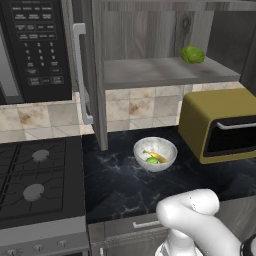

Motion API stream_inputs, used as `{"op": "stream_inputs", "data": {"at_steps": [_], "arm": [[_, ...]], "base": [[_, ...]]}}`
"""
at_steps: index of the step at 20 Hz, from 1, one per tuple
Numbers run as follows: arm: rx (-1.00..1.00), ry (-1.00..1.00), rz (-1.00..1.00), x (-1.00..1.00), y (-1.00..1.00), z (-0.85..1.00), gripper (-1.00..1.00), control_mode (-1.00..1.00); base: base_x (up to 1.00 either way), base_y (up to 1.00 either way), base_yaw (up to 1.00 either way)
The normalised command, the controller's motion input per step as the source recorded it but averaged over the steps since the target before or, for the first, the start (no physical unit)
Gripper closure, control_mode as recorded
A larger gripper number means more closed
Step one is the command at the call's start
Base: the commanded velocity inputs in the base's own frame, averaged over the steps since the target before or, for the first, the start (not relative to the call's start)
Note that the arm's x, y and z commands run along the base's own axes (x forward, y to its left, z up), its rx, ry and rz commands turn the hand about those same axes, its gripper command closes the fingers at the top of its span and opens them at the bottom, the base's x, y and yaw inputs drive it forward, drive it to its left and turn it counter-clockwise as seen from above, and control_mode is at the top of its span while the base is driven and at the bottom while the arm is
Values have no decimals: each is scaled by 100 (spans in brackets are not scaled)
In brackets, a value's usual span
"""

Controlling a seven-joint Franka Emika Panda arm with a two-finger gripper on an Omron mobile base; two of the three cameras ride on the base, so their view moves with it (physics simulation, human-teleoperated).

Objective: Open the cabinet. Pick the banana and kiwi from the cabinet and place them into the bowl. Then close the cabinet.

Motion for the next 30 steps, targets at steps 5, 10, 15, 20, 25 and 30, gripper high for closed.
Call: {"op": "stream_inputs", "data": {"at_steps": [5,10,15,20,25,30], "arm": [[4,-18,0,3,1,0,100,-100],[2,-12,0,7,14,0,100,-100],[0,-3,0,10,27,0,100,-100],[0,0,0,5,22,0,100,-100],[0,0,0,3,27,0,100,-100],[0,0,0,0,30,0,100,-100]], "base": [[0,0,0],[0,0,0],[0,0,0],[0,0,0],[0,0,0],[0,0,0]]}}
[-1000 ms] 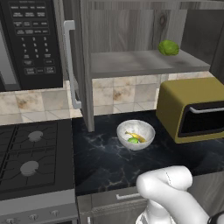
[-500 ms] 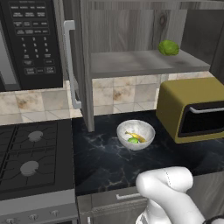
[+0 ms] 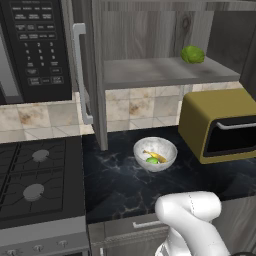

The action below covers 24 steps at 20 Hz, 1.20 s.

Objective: Open the cabinet. Pick the banana and kiwi from the cabinet and place them into the bowl. Then close the cabinet.

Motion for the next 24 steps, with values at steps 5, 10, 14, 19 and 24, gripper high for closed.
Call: {"op": "stream_inputs", "data": {"at_steps": [5,10,14,19,24], "arm": [[0,0,0,2,42,1,100,-100],[0,0,0,7,44,3,100,-100],[0,0,0,21,36,14,100,-100],[0,0,0,28,30,19,100,-100],[0,2,0,37,24,1,100,-100]], "base": [[0,0,0],[0,0,0],[0,0,0],[0,0,0],[0,0,0]]}}
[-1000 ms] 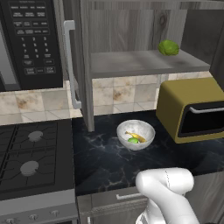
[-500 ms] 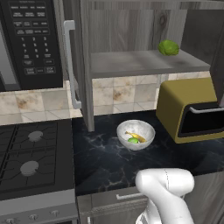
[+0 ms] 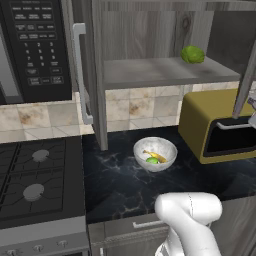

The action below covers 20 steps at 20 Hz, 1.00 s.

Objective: Open the cabinet. Pick the banana and kiwi from the cabinet and place them into the bowl. Then close the cabinet.

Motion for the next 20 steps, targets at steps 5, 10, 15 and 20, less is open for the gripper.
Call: {"op": "stream_inputs", "data": {"at_steps": [5,10,15,20], "arm": [[0,1,0,40,19,0,100,-100],[0,2,0,42,12,0,100,-100],[0,3,0,43,9,-2,100,-100],[0,5,0,43,7,-1,100,-100]], "base": [[0,0,0],[0,0,0],[0,0,0],[0,0,0]]}}
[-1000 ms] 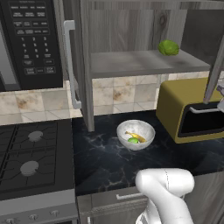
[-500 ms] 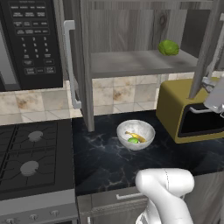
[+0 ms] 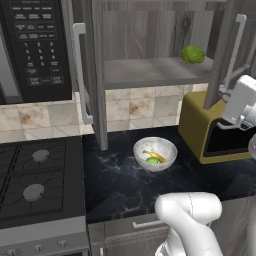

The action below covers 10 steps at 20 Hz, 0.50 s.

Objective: Open the cabinet. Pick the banana and kiwi from the cabinet and place them into the bowl. Then close the cabinet.

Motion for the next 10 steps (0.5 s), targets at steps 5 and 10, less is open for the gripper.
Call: {"op": "stream_inputs", "data": {"at_steps": [5,10], "arm": [[0,8,0,37,4,-1,100,-100],[0,3,0,34,0,-10,100,-100]], "base": [[0,0,0],[0,0,0]]}}
